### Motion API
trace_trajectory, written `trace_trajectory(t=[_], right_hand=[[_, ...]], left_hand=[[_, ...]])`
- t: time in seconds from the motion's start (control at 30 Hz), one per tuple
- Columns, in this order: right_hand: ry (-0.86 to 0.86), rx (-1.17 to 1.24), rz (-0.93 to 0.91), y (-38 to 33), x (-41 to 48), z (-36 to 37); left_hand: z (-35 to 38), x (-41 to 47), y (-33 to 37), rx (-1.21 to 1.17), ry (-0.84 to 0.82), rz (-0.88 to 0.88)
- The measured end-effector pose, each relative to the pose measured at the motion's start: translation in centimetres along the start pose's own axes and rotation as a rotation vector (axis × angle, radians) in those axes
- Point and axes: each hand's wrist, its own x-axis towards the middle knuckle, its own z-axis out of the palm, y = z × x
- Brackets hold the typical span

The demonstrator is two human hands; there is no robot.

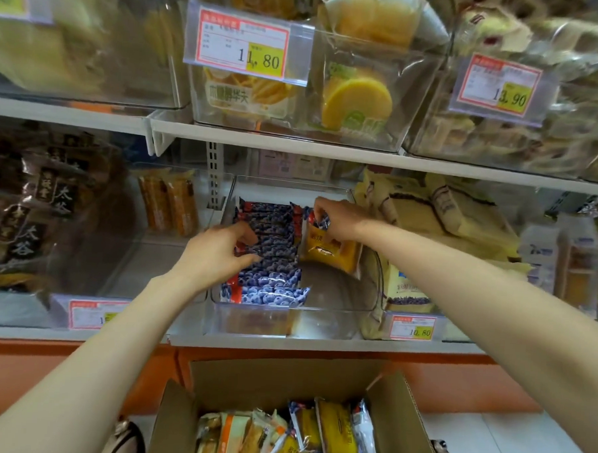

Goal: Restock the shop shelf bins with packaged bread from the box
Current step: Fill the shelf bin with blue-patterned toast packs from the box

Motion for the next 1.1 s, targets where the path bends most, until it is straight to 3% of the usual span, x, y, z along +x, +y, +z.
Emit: trace_trajectory(t=[0.3, 0.47, 0.63, 0.7, 0.77, 0.83, 1.0, 1.1], right_hand=[[-0.059, 0.195, -0.131, 0.8, 1.5, 5.5], [-0.133, 0.055, -0.114, 0.8, 1.1, 5.2], [0.125, -0.133, -0.018, -0.4, -0.8, 3.1], [0.031, -0.049, 0.092, -0.9, -1.6, 3.0], [-0.176, 0.111, 0.175, -1.1, -2.1, 3.3], [-0.288, 0.140, 0.149, -1.0, -2.1, 4.0], [-0.166, 0.275, 0.094, 0.0, -0.1, 5.0], [-0.208, 0.254, 0.100, -0.1, 0.5, 4.8]], left_hand=[[-0.1, -2.0, -1.3, 0.050, 0.040, 0.100], [0.0, -1.8, -1.5, 0.052, 0.039, 0.113], [0.0, -1.6, -1.2, 0.033, 0.055, 0.112], [0.1, -1.6, -1.1, 0.028, 0.055, 0.116], [0.2, -1.6, -0.9, 0.022, 0.061, 0.121], [0.3, -1.7, -0.7, 0.024, 0.069, 0.123], [0.2, -1.9, -0.4, 0.020, 0.070, 0.124], [0.1, -1.9, -0.6, 0.019, 0.070, 0.125]])
